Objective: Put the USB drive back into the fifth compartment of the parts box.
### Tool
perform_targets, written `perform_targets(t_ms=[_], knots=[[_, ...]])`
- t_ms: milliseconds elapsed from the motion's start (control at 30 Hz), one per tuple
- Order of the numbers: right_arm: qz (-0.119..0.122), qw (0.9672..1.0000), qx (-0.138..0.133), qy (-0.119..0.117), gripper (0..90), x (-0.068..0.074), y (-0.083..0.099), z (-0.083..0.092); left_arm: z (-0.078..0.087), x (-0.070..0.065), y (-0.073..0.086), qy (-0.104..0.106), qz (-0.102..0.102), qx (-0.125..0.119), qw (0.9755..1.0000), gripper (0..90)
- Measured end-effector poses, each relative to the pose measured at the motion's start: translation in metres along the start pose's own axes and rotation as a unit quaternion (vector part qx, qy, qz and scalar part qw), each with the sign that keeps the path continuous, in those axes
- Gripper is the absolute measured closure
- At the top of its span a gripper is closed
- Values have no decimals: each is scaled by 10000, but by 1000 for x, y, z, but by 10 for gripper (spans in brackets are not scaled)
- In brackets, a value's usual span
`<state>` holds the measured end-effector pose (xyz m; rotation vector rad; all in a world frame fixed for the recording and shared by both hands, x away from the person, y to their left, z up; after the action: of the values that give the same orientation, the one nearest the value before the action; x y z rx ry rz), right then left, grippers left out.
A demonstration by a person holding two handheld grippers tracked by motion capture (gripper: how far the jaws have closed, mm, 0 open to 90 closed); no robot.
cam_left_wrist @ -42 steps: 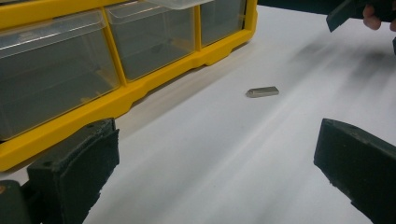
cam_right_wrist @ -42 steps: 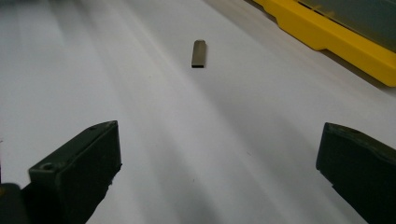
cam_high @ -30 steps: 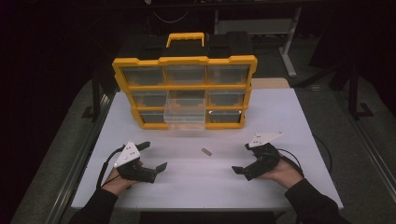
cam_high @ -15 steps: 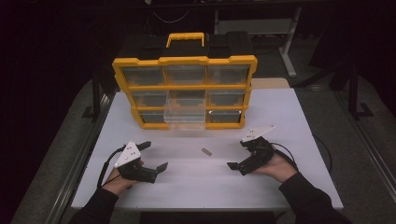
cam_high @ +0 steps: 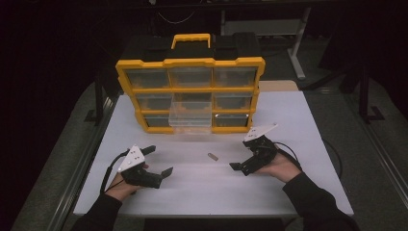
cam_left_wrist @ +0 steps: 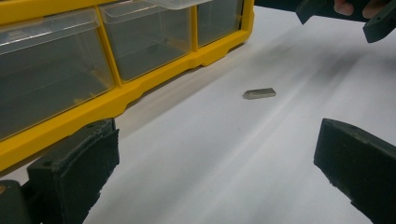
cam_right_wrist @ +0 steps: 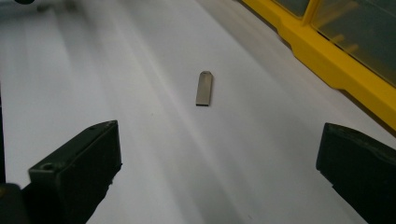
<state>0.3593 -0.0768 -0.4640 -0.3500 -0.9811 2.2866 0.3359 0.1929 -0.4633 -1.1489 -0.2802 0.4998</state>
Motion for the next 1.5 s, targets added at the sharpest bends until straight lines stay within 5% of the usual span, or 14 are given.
perform_targets(t_ms=[1500], knots=[[186,9997,61,-135,0,5,-40,-37,-2,0,0,21,50,28,10000,0]])
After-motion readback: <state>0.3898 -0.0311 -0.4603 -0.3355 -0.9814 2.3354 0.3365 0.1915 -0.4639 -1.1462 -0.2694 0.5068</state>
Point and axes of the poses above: each handheld gripper's, and its own axes: z roughly backward along the jaws, y roughly out of its underside, x roughly to its left, the point moved 9 cm from there along -z, roughly forward along the jaws, and after that the axes turned 10 degrees about y, right-handed, at the moved point
